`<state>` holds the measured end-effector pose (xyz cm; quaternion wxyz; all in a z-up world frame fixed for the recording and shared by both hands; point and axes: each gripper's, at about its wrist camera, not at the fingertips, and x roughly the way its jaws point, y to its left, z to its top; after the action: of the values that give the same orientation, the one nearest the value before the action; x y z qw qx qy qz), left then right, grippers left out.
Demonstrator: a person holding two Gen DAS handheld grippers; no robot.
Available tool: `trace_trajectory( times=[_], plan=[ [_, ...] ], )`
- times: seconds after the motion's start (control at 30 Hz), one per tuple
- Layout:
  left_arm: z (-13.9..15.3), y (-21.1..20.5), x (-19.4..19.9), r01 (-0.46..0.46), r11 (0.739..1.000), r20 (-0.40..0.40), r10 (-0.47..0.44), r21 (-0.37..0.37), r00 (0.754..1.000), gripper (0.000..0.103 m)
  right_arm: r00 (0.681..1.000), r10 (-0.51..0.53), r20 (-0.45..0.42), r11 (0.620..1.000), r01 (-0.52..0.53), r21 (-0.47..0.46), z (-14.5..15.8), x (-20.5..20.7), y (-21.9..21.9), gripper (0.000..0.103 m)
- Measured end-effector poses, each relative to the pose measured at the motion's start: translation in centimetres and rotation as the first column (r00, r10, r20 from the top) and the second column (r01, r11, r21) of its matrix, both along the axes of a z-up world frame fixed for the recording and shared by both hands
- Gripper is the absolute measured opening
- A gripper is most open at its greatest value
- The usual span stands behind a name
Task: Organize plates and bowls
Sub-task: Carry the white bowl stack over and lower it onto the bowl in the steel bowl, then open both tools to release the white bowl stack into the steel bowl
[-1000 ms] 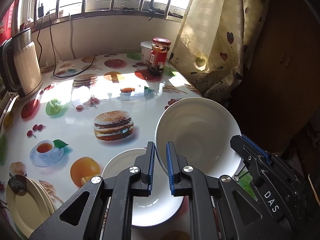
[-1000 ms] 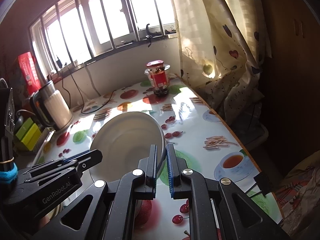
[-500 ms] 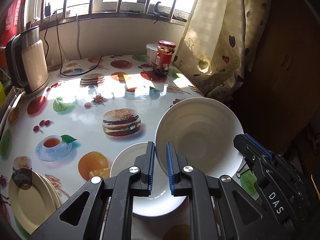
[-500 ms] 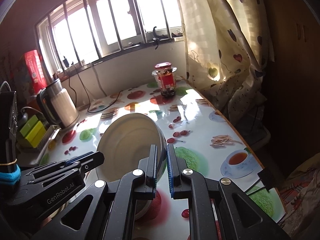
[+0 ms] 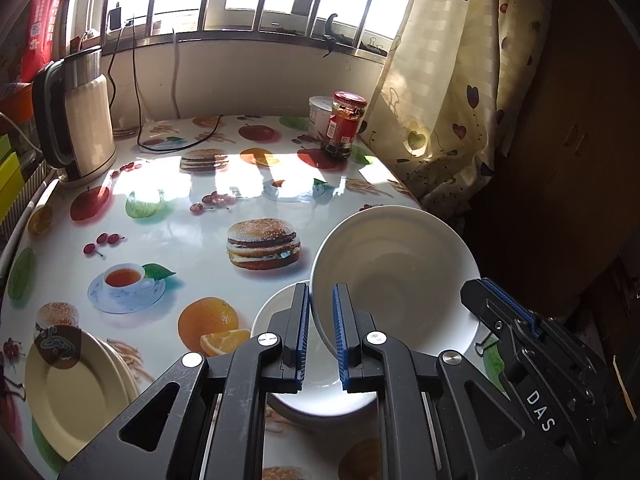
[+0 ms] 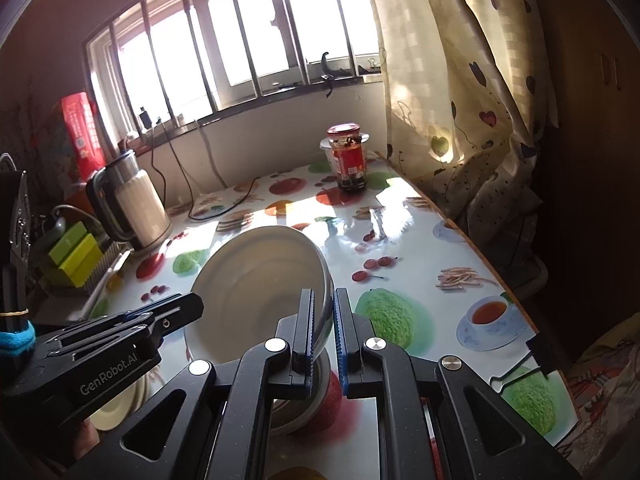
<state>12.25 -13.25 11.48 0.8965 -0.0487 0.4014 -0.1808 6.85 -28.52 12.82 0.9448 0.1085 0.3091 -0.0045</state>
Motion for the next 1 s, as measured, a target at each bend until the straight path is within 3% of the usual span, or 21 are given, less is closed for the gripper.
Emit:
trace_trajectory(
  times=[0.47,1.0],
  plan=[
    [-1.6,2.7,-0.3,-0.052,0.999,-0.025,0.053,0.008,0.998,0.012,0.998,0.059,-0.035,0.998,-0.059,-0.003,-1.6,0.5,2.7,0.010],
    [-3.5,3.0,0.2,-0.064,0.998,-0.072,0.066,0.026,0.995,0.012,0.994,0.073,-0.080,0.997,-0.072,0.007,-3.4,1.1,3.3,0.010]
  ],
)
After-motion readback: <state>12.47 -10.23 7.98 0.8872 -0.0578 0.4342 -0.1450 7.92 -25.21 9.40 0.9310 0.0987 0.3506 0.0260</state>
